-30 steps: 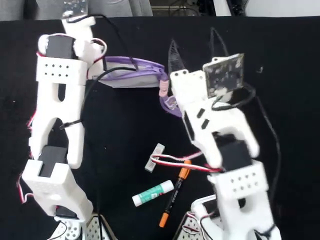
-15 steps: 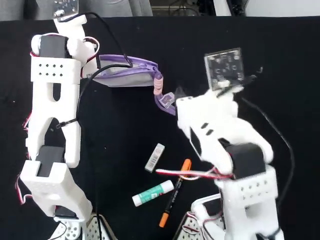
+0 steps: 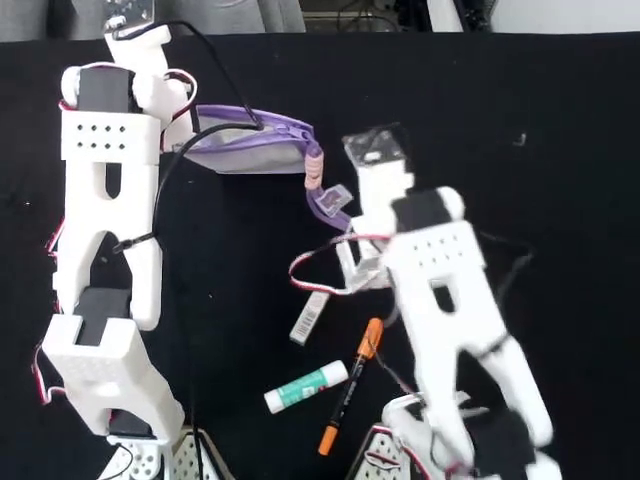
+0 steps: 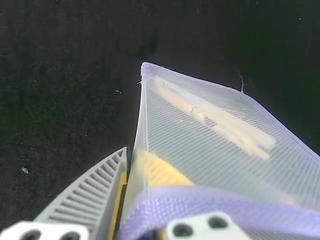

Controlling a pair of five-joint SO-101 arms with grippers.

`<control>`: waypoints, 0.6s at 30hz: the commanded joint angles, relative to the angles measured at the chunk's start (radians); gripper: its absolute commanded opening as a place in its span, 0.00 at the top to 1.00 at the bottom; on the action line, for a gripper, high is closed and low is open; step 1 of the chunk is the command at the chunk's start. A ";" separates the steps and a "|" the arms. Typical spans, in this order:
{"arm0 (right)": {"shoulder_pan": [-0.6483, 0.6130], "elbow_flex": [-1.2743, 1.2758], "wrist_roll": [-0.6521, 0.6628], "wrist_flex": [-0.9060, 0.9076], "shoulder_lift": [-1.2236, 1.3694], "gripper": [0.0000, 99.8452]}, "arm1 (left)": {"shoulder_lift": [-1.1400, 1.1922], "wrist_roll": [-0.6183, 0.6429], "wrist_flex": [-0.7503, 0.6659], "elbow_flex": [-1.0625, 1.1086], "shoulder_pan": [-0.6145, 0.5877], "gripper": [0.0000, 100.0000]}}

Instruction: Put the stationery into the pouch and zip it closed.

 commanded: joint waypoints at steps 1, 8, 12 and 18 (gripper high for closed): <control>0.009 0.002 -0.003 0.011 0.093 0.72 | 0.035 -0.005 -0.014 -0.002 -0.039 0.97; 0.002 0.038 -0.002 0.011 0.255 0.72 | 0.035 -0.005 -0.026 -0.002 -0.039 0.97; 0.002 0.054 0.000 0.003 0.326 0.72 | 0.037 -0.005 -0.028 -0.002 -0.039 0.97; 0.002 0.061 0.000 -0.068 0.414 0.72 | 0.037 -0.005 -0.049 -0.002 -0.047 0.97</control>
